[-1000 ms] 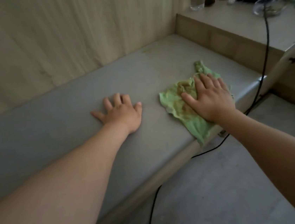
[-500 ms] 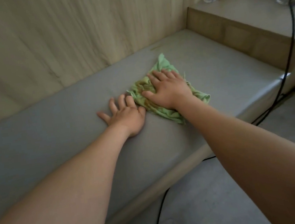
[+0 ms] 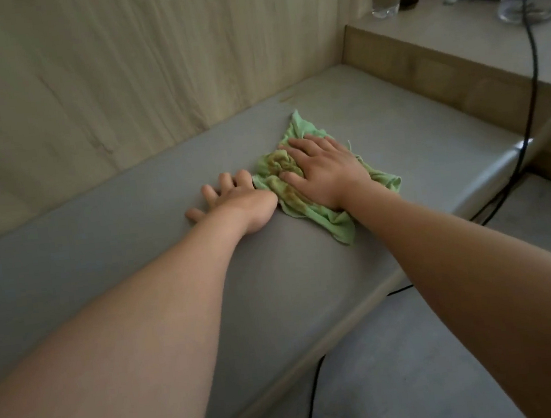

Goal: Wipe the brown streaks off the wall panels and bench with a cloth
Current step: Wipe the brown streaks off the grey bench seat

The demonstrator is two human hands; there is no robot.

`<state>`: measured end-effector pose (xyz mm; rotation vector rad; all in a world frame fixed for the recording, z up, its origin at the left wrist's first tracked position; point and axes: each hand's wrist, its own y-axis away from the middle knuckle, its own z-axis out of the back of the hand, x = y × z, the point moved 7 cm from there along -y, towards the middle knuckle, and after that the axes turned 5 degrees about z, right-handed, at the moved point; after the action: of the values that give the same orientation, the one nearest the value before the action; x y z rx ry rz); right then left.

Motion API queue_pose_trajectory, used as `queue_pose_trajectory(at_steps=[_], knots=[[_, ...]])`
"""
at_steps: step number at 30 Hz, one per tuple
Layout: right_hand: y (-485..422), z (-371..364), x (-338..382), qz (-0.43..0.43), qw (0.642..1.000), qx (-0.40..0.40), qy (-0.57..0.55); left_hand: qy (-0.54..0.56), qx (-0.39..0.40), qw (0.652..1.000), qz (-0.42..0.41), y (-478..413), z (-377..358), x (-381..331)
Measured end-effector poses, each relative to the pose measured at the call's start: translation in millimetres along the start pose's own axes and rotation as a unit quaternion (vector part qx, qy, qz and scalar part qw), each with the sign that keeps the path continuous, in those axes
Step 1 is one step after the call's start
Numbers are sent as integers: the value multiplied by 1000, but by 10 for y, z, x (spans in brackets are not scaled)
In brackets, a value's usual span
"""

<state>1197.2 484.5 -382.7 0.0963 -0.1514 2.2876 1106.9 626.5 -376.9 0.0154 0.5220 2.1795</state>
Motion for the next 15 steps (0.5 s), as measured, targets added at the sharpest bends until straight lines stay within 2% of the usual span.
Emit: queue_pose_trajectory(at_steps=[2, 4, 9, 12, 15], knots=[[49, -17, 14, -19, 1000, 8, 0, -13, -52, 998, -19, 4, 49, 23], [208, -14, 23, -43, 999, 6, 1, -63, -110, 989, -73, 16, 66, -24], [486, -18, 214, -55, 998, 34, 2, -114, -186, 964, -155, 23, 130, -96], [533, 3, 228, -60, 998, 34, 1, -99, -214, 958, -163, -33, 224, -168], [654, 39, 197, -33, 999, 44, -5, -59, -205, 967, -139, -93, 228, -192]])
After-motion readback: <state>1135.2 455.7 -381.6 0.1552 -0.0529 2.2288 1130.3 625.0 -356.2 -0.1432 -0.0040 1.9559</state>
